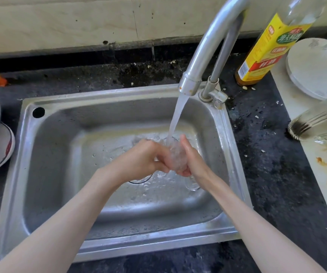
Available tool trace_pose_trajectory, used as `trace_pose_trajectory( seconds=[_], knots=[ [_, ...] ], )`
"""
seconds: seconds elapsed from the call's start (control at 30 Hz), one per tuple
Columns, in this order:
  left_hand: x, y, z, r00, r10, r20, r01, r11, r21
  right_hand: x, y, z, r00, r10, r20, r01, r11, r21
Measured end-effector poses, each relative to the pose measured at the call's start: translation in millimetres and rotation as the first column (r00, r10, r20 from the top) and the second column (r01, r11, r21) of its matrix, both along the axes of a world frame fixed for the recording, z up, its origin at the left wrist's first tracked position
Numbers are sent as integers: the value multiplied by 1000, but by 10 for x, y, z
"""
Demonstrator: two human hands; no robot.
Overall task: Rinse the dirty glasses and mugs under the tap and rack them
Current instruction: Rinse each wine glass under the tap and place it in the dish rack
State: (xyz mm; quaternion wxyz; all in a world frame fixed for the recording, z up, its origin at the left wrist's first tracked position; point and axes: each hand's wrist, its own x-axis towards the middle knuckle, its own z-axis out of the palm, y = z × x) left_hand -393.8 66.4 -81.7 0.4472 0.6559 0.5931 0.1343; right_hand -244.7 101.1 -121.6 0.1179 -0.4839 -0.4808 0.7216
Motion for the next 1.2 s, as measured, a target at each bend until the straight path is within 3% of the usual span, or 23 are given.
trace_pose_trajectory(
  seconds=[0.1,0.2,0.27,0.33,0.43,0.5,0.53,0.6,0.67,0.73,0.8,0.93,1.1,1.2],
  knots=[
    [15,-22,-54,983,182,27,-184,979,85,38,-38,-18,999,22,-44,-18,996,85],
    [1,-37,-4,993,22,113,-28,998,55,43,-21,50,997,46,-57,-43,998,49],
    [-59,-19,31,993,-97,74,101,993,-55,30,2,58,996,91,-2,-91,996,21],
    [-94,12,42,994,-106,7,106,987,-120,30,7,31,989,145,13,-145,989,0],
    [-25,27,18,993,101,-64,-99,995,35,11,-20,57,994,111,17,-112,991,70],
    [16,-1,-29,967,256,6,-255,961,103,-22,-45,47,998,68,-4,-67,992,102],
    [31,-12,-13,967,247,59,-252,962,104,-38,-50,26,999,29,-17,-28,995,101],
    [22,-13,25,994,59,93,-64,997,43,-63,-42,44,999,-34,-16,36,995,96],
    [-13,2,65,992,-123,29,125,990,-73,-58,-19,60,999,-32,-29,33,999,33],
    [-40,28,68,982,-176,-71,167,979,-116,-53,-14,72,999,6,-47,-7,999,-33],
    [-11,32,51,991,-94,-97,90,995,-51,-39,-13,27,999,40,-32,-41,999,-12],
    [11,-34,-89,983,184,3,-184,981,60,-33,-46,15,999,51,1,-51,993,103],
    [-68,-78,2,995,-57,86,65,994,-92,-50,6,69,992,119,42,-120,992,24],
    [-67,-43,-5,995,98,-17,-98,995,-17,-87,-14,60,995,96,10,-97,994,57]
  ],
)
